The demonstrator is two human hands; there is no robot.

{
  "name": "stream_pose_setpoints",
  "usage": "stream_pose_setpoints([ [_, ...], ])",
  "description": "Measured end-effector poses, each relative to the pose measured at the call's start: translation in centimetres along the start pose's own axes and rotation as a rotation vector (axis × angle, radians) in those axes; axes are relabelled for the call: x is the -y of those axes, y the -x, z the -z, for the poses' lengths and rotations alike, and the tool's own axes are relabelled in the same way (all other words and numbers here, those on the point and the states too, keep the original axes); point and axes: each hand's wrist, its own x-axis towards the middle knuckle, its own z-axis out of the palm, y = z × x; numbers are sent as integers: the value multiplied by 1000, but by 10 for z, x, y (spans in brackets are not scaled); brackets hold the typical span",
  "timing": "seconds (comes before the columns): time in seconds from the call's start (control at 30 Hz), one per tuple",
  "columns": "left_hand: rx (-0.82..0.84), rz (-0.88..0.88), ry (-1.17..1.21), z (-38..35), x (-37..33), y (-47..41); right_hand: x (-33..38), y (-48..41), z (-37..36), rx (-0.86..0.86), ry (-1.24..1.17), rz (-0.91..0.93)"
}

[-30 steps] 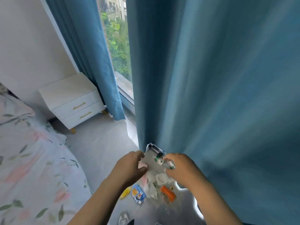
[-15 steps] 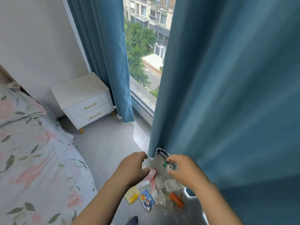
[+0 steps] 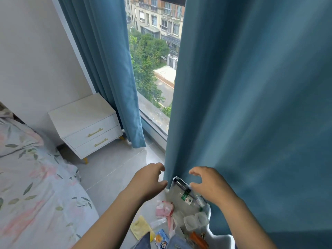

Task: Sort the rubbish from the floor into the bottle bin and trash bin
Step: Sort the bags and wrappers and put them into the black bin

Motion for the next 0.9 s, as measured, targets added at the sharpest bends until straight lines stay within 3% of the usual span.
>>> stream_pose_setpoints([
  [0.37,135,-156,-56,25,4,-91,-2,-52,0,-30,-57,-160],
  [0.67,386,-574,-315,67,15,-192,44,-88,-25,-209,-234,-581],
  [0.9,543,-829,-410,71,5,-207,84,-60,-49,-436,-346,-845],
])
